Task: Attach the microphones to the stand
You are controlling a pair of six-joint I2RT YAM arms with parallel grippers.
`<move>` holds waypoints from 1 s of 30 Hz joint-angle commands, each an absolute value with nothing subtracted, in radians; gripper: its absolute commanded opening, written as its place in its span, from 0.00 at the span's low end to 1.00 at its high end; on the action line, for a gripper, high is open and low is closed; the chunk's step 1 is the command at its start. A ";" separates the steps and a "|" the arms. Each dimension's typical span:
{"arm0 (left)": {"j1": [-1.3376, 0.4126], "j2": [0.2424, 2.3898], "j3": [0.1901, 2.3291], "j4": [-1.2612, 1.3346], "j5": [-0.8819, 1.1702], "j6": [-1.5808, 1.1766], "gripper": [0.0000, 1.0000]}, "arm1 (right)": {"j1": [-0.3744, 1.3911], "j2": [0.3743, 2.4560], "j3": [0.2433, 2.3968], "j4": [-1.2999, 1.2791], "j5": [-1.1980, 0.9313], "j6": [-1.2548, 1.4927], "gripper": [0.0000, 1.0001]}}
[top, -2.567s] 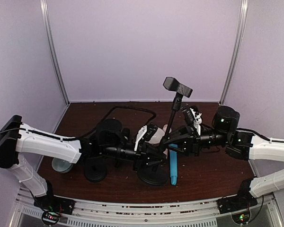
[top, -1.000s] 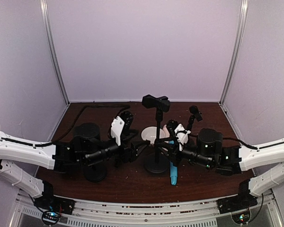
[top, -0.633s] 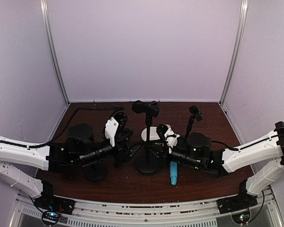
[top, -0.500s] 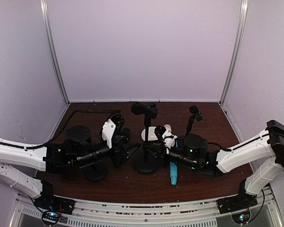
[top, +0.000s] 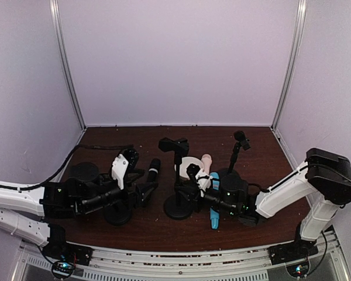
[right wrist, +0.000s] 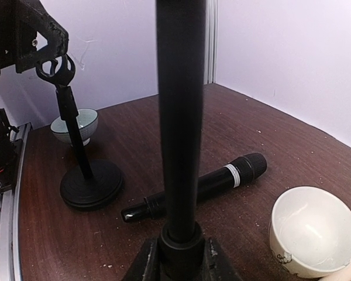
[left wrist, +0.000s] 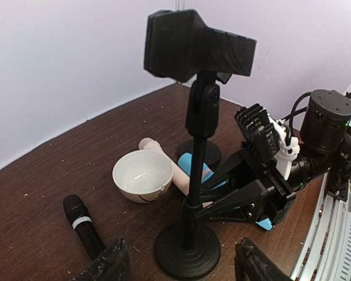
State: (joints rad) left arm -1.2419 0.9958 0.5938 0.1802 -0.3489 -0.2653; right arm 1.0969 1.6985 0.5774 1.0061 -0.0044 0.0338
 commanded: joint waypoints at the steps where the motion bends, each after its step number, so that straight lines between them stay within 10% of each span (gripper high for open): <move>1: -1.239 0.957 0.574 0.198 -0.382 -0.285 0.63 | 1.091 1.686 0.587 1.115 -0.014 0.054 0.14; 12: -1.239 0.928 0.605 0.150 -0.386 -0.262 0.63 | 1.105 1.488 0.499 0.942 -0.011 0.133 0.51; 30: -1.239 0.766 0.634 -0.044 -0.357 -0.236 0.64 | 1.267 1.175 0.661 -0.372 0.413 0.865 0.57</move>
State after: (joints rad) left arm -1.2419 0.7994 0.5941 0.0010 -0.3817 -0.2596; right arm 1.2522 1.1496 0.6357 -0.0742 0.3592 0.6453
